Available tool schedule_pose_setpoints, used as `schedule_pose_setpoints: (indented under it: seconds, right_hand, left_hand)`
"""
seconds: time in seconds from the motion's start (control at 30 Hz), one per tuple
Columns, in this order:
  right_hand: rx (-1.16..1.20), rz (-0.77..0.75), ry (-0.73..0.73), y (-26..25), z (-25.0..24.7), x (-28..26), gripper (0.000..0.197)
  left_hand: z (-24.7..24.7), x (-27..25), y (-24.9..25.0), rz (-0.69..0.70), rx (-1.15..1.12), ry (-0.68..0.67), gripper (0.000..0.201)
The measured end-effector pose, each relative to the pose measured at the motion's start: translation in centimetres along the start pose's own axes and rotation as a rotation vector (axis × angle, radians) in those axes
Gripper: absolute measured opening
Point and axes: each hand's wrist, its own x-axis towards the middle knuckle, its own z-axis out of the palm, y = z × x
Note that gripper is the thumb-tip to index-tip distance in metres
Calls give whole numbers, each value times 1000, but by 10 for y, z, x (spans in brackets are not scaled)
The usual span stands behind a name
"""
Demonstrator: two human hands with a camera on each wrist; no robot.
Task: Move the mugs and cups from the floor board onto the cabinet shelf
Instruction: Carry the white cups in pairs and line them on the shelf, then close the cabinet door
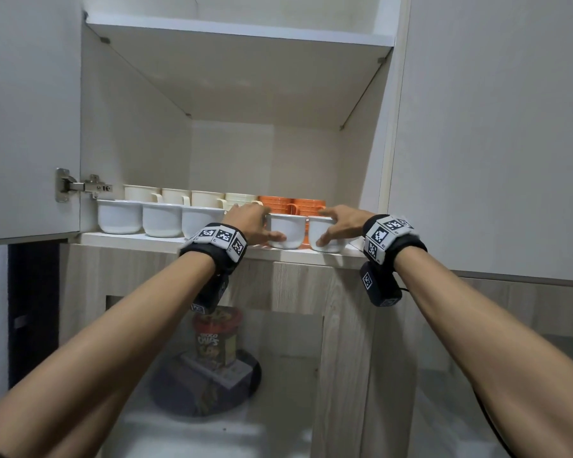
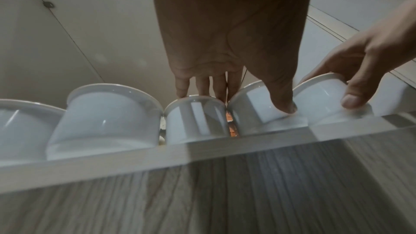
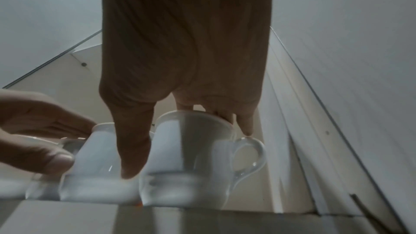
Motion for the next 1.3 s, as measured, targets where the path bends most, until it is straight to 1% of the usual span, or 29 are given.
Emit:
schedule_pose_setpoints:
  seconds: [0.1,0.2,0.3,0.37,0.5,0.6,0.77,0.87,0.97,1.1,1.23,1.3]
  right_hand:
    - [-8,-56,95,-3,4,-4,88]
    - [-8,-137,200,-13,12,-15,79]
    - [-53,-183,257,-29,16,-25,76]
    - [-63,-172,279,-42,16,-31,76]
    - [-47,-181,358,-73,27,-49,88]
    - [-14,-224,423,-106,46,-73,92]
    - [21,-314,480,-189,90,-135,100]
    - [70,-382,508,-249,118,-181,100]
    - [128,-431,473,-317,138,-227,105]
    - [202,-484,430,-402,146,-267,113]
    - [252,-571,430,-479,138,-302,115]
    - [287,-620,432,-512,133,-317,117]
  left_hand:
    - [-5,-10,-8,6,-68,38,71]
    - [-17,-28,-17,4,-74,50,82]
    - [-32,-45,-25,-11,-69,64,81]
    - [-44,-58,-33,-21,-66,87,79]
    - [-68,-93,-53,-12,-38,157,71]
    - [-91,-133,-72,-19,9,200,68]
    - [-155,-228,-108,-56,140,285,66]
    - [-207,-296,-118,-54,182,383,64]
    - [-261,-356,-123,-49,221,451,62]
    - [-326,-409,-133,-83,313,512,61]
    - [-382,-446,-147,-115,422,587,60]
    - [-405,-459,-157,-148,452,649,62]
